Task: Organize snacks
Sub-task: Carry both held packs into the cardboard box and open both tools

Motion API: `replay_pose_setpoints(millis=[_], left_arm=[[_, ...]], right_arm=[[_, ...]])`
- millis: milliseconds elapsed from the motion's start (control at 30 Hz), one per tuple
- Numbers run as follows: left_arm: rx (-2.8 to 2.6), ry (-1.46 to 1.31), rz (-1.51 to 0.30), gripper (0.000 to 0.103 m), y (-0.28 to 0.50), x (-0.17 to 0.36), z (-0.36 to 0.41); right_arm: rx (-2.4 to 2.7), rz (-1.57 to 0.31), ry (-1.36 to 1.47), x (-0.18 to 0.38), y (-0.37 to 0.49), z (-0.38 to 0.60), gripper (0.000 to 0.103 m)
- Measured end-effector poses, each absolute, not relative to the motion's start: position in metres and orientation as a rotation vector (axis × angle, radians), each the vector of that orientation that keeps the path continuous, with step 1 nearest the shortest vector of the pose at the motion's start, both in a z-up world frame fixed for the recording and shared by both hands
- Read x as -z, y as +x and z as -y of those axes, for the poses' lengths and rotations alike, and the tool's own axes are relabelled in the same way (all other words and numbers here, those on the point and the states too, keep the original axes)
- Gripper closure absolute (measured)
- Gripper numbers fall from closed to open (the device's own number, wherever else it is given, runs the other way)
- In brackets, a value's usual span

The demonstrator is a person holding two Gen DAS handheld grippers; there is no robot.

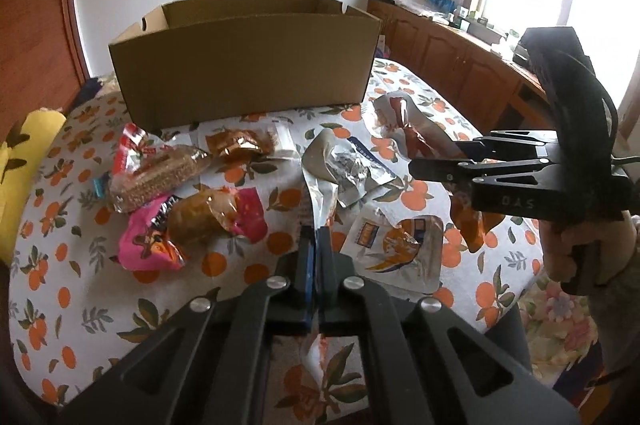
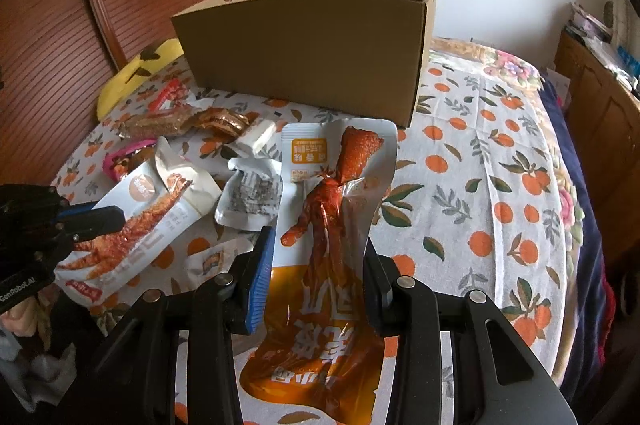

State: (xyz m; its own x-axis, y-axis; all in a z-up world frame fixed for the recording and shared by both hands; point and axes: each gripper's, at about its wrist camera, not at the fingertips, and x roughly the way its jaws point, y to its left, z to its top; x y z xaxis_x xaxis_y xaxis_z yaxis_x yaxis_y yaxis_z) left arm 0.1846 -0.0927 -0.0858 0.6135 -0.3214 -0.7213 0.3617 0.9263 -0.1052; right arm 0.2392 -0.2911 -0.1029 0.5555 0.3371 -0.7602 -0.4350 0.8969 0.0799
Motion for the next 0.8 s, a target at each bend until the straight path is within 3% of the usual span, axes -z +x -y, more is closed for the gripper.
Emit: replay_pose_setpoints(millis=[433,800], left_arm=[[0.415,0.046,-0.716,0.103,0.185,0.033,0.083],[0.410,0.060,-0.617,0.103,0.237,-0.026,0.058]], right_arm=[[-0.488,-0.779,-0.114,0.057,0.233,0.281,0.064],[-0.517,-0.678,-0.116,0.002,0.260,0.268,0.063]])
